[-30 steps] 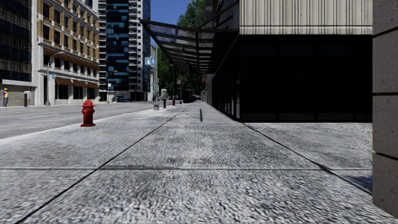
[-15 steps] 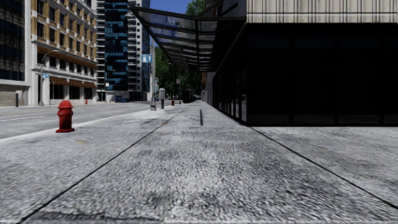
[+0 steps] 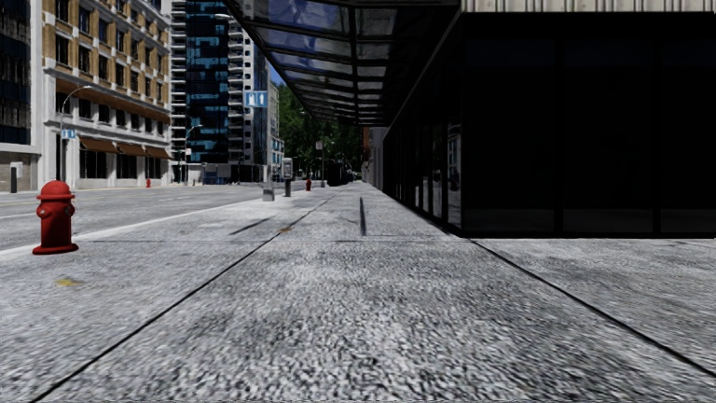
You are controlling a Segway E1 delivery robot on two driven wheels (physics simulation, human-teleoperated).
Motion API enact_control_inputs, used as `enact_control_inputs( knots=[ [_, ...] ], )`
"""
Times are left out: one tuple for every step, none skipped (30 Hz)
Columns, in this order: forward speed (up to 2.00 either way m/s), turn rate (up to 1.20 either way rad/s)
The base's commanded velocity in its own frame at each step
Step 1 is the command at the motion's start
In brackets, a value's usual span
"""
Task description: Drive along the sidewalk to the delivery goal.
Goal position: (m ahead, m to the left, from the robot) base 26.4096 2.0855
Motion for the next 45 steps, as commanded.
enact_control_inputs(
  knots=[
    [2.00, 0.00],
    [2.00, 0.00],
    [2.00, 0.00],
    [2.00, 0.00],
    [2.00, 0.00],
    [2.00, 0.00],
    [2.00, 0.00],
    [2.00, 0.00],
    [2.00, 0.00],
    [2.00, 0.00],
    [2.00, 0.00],
    [2.00, 0.00],
    [2.00, 0.00],
    [2.00, 0.00],
    [2.00, 0.00],
    [2.00, 0.00],
    [2.00, 0.00],
    [2.00, 0.00],
    [2.00, 0.00],
    [2.00, 0.00],
    [2.00, 0.00],
    [2.00, 0.00],
    [2.00, 0.00],
    [2.00, 0.00],
    [2.00, 0.00],
    [2.00, 0.00],
    [2.00, 0.00],
    [2.00, 0.00],
    [2.00, 0.00],
    [2.00, 0.00],
    [2.00, 0.00],
    [2.00, 0.00],
    [2.00, 0.00],
    [2.00, 0.00],
    [2.00, 0.00],
    [2.00, 0.00],
    [2.00, 0.00],
    [2.00, 0.00],
    [2.00, 0.00],
    [2.00, 0.00],
    [2.00, 0.00],
    [2.00, 0.00],
    [2.00, 0.00],
    [2.00, 0.00],
    [2.00, 0.00]
  ],
)
